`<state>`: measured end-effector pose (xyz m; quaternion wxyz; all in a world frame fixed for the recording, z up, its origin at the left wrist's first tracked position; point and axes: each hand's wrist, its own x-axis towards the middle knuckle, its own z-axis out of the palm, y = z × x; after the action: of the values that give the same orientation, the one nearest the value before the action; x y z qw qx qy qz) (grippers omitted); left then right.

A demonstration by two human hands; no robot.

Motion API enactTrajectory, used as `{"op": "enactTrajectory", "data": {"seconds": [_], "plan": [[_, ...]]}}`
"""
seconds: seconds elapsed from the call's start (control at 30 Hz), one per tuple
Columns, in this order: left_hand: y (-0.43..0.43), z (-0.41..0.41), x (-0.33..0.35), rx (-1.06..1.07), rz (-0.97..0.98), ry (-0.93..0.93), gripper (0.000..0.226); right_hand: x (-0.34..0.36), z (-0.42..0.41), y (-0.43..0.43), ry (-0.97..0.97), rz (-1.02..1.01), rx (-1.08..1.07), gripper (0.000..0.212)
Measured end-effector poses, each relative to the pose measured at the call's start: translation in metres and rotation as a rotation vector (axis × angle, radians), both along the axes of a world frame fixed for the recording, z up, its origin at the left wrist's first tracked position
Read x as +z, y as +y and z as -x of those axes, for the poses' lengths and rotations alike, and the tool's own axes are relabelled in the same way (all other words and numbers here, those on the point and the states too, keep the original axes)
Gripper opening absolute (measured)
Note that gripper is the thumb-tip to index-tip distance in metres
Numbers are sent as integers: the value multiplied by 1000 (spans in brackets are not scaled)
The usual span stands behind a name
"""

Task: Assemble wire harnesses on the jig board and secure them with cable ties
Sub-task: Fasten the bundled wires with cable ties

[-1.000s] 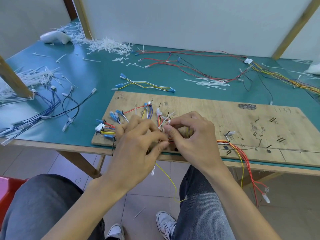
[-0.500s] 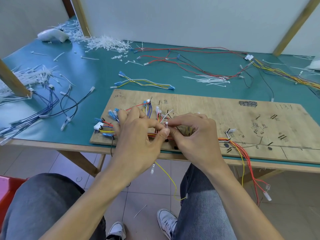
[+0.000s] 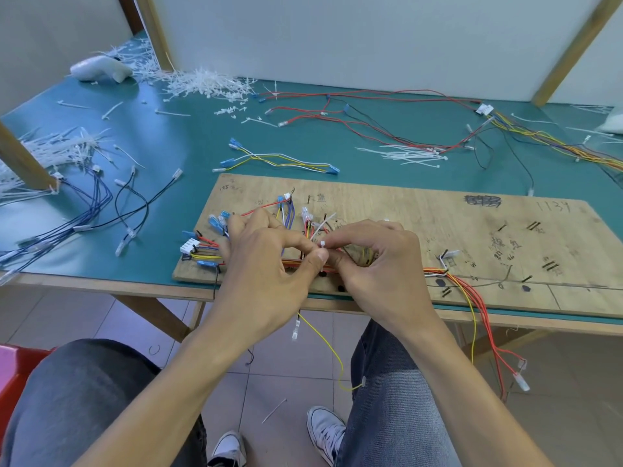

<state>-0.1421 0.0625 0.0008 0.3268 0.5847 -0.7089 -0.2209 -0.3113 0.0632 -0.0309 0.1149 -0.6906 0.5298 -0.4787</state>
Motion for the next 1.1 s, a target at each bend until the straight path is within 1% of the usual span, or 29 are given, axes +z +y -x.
{"op": "enactTrajectory", "data": {"seconds": [0.07,0.2,0.37,0.47,0.6,0.73,0.87,1.0,1.1], "plan": [[0,0,-1,0,-6,15,17,-1,0,0,20,15,5,14],[0,-1,-4,19,-22,36,9,-2,2,-1,27,20,25,12],[-1,-2,-3,20,-41,71,10,-2,1,-1,39,10,43,14],[-1,-2,-4,47,-42,64,10,-1,0,1,46,4,51,12],[-4,-2,-3,86,-60,45,20,3,-1,4,106,-20,63,11],[-9,-6,-1,73,-87,35,20,2,-2,6,164,-20,51,11],[-12,-9,5,34,-129,26,17,-2,-1,4,160,-23,51,12],[-13,-8,7,21,-79,33,17,-3,0,2,131,-24,49,6],[-16,-9,5,-39,-33,76,8,-2,0,2,121,-33,58,3]]}}
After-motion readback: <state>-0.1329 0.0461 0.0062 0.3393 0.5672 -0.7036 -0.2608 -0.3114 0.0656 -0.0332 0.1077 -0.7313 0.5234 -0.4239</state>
